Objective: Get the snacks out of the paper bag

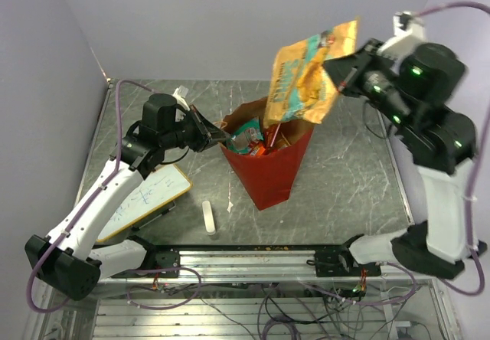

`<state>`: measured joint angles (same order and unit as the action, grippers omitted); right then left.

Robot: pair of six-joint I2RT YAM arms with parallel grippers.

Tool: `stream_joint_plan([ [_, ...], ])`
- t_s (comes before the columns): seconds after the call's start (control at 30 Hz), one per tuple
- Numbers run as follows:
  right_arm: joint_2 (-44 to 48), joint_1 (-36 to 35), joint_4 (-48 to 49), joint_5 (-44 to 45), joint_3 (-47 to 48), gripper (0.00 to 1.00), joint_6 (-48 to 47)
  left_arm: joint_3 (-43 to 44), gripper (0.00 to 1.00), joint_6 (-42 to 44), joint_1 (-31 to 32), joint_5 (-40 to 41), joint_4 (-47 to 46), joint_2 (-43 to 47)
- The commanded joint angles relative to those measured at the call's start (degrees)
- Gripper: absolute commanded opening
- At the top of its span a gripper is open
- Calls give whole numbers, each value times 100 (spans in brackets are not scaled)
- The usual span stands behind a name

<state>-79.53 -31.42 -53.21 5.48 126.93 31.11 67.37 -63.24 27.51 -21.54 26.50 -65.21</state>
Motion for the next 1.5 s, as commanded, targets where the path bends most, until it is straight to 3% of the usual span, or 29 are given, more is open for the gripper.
stream_joint_plan([
  [0.0,866,5,671,1431,-273,0,-376,86,7,28,48,9,-109,49],
  [0.27,2368,4,-26,4555,-1847,0,99,351,7,241,53,-55,131,-74],
  [0.37,2740,4,-637,5174,-2554,0,1015,393,7,235,43,-118,208,-140],
  [0.57,2938,4,-2444,5325,-3869,0,3581,75,7,31,44,-93,-101,58],
  [0.77,3044,11,-2567,4749,-5753,0,5176,461,7,201,44,-95,265,18],
  [0.93,2866,11,-2542,4404,-6519,0,6214,919,7,602,44,40,851,-92],
  [1.3,1607,266,-1816,4852,-5628,0,5474,690,7,804,44,41,915,144],
  [1.47,1064,1725,-63,4010,-5516,0,3831,695,7,1123,44,138,1285,83],
])
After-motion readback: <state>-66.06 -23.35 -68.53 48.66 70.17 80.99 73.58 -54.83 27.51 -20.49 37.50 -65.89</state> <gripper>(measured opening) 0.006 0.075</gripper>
